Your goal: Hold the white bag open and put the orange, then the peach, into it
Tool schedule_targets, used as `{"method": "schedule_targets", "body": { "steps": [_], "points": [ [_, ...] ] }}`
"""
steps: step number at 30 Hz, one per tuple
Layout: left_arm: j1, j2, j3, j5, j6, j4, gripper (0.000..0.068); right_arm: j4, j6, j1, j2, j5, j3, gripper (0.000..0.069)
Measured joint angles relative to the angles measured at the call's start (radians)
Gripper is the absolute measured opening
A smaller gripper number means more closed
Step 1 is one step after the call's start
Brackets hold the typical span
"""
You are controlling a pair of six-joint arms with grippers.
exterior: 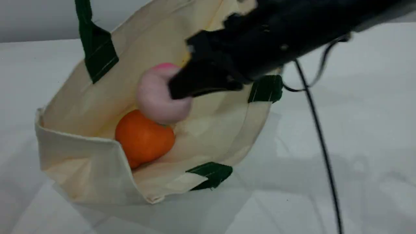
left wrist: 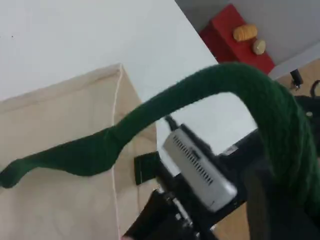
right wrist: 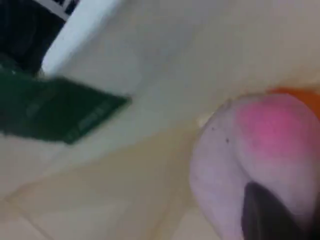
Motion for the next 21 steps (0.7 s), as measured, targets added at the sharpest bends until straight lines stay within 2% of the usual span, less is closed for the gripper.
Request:
{"method": "schedule_targets", "body": {
  "steps": [6,8,10,15,17,19,21],
  "points": [
    [-0.001,0.0,0.0,0.006,0.0,0.0,0.0069,0.004,0.0,0.053,0.05,-0.147,-0.08,0.0069],
    [-0.001,0.0,0.0,0.008,0.0,0.002,0.0069,0.004,0.0,0.053,0.05,-0.186,-0.08,0.0102],
    [-0.001,0.0,0.0,0.01,0.0,0.003,0.0069,0.004,0.0,0.053,0.05,-0.22,-0.08,0.0167],
    [-0.001,0.0,0.0,0.01,0.007,0.006,0.0069,0.004,0.0,0.052,0.046,-0.199,-0.079,0.0444],
    [-0.001,0.0,0.0,0.01,0.016,0.01,0.0069,0.001,0.0,0.049,0.027,-0.174,-0.079,0.0526],
    [-0.001,0.0,-0.001,0.009,0.017,0.02,0.0069,0.001,-0.001,0.042,0.001,-0.161,-0.079,0.0578],
    [-0.001,0.0,-0.001,-0.002,0.017,0.036,0.0069,0.001,-0.001,0.038,-0.034,-0.17,-0.079,0.059]
  ]
}}
